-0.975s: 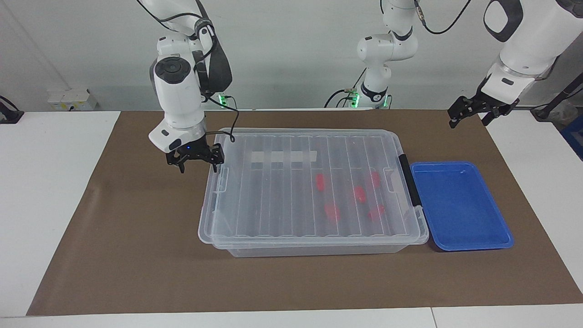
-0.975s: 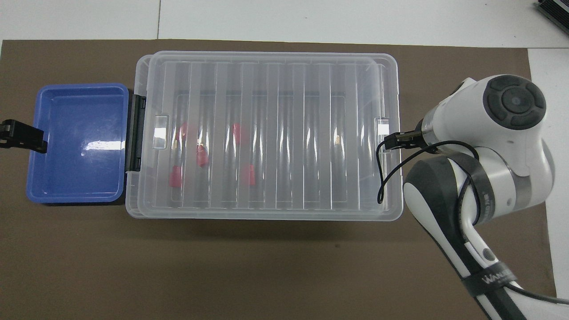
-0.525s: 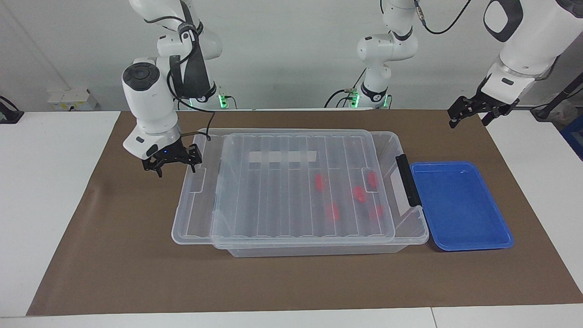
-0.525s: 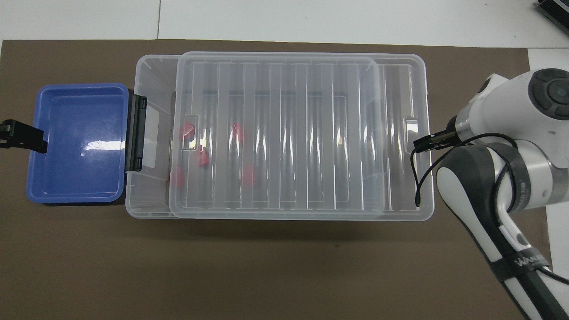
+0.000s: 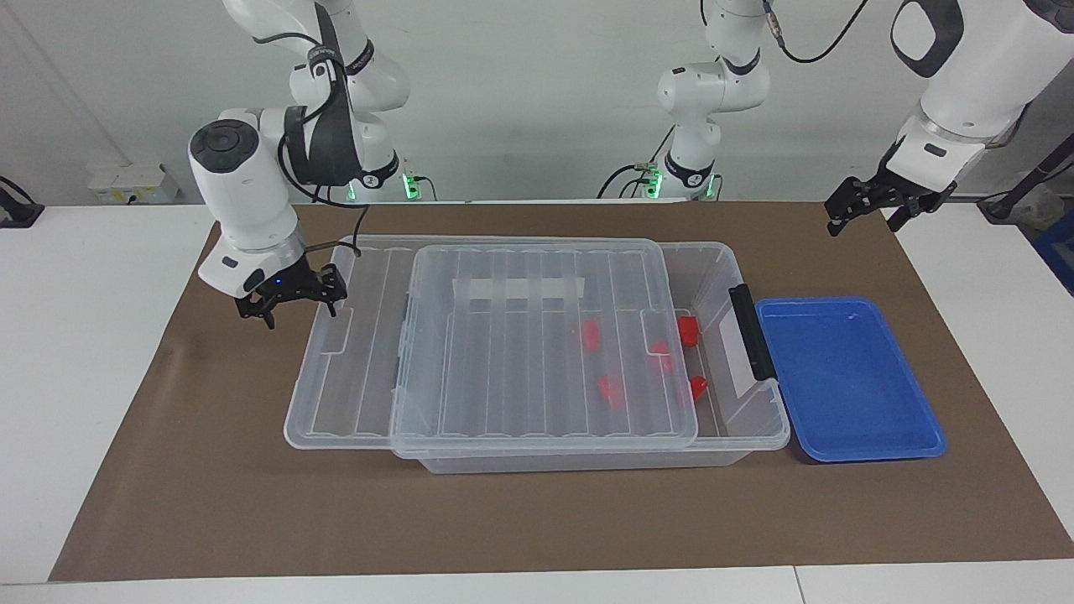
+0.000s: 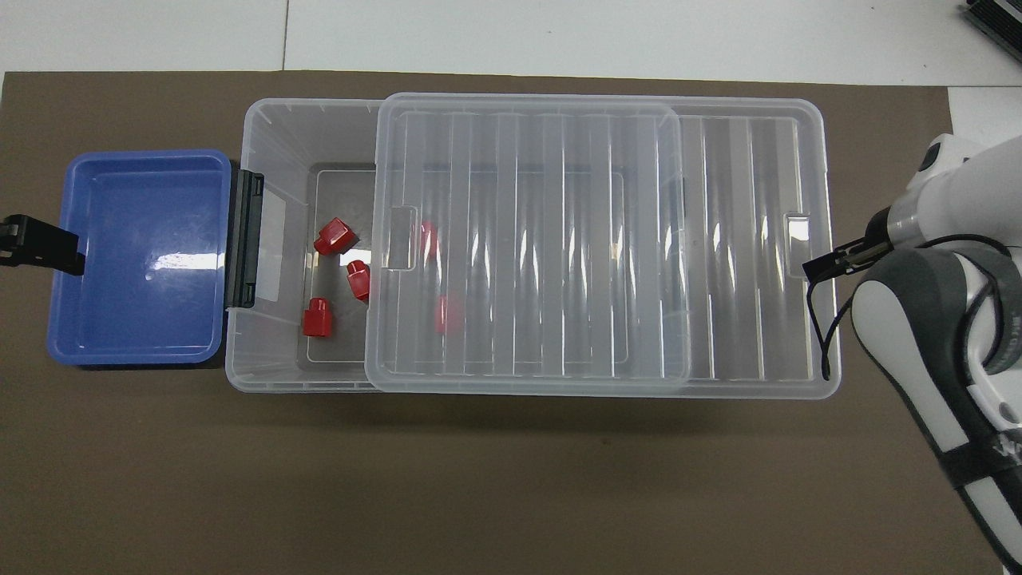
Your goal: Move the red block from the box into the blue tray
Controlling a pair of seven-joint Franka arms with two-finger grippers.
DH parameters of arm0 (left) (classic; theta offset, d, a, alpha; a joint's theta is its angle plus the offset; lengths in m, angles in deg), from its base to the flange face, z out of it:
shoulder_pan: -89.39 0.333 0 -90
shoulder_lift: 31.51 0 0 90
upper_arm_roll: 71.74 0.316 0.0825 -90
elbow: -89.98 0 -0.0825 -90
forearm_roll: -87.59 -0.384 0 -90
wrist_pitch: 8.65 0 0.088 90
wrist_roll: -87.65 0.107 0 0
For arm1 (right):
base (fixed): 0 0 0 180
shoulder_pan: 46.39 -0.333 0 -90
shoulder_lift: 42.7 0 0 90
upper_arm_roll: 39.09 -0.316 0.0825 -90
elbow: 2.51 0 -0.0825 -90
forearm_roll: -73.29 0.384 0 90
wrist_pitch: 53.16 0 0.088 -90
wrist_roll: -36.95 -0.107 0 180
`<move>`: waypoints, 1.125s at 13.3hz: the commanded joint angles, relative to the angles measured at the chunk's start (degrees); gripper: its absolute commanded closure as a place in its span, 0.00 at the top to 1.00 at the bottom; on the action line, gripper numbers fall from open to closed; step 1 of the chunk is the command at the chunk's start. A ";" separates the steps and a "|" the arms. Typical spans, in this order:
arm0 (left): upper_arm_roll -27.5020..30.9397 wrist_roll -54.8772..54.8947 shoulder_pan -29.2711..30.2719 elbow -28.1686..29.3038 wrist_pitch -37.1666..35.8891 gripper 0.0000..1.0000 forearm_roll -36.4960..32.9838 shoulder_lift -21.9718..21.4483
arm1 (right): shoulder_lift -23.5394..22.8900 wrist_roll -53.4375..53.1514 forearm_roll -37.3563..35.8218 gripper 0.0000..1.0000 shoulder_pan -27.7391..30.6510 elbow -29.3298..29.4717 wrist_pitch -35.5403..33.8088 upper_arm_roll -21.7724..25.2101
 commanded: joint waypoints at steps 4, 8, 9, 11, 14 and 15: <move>0.05 0.71 0.02 2.23 0.96 1.00 -1.22 -1.83 | 1.22 9.11 -0.15 1.00 3.91 -1.83 3.02 -0.44; 0.05 0.71 0.02 2.23 0.96 1.00 -1.22 -1.83 | 0.96 12.29 -0.15 1.00 4.53 -1.83 3.64 -0.44; 0.05 0.71 0.02 2.23 1.05 1.00 -1.22 -1.83 | 0.96 12.29 -0.15 1.00 4.53 -1.83 3.64 -0.44; 0.05 0.71 0.02 2.23 0.96 1.00 -1.22 -1.83 | 0.96 14.12 -0.15 1.00 4.62 -1.83 3.64 -0.44; -0.04 1.14 -0.33 2.23 1.05 1.00 -1.14 -1.83 | 0.69 17.02 -0.15 1.00 6.29 -1.83 4.52 -0.44; -0.12 0.71 -0.94 2.23 1.05 1.00 -1.13 -1.83 | 0.69 17.29 -0.15 1.00 6.29 -1.83 4.61 -0.44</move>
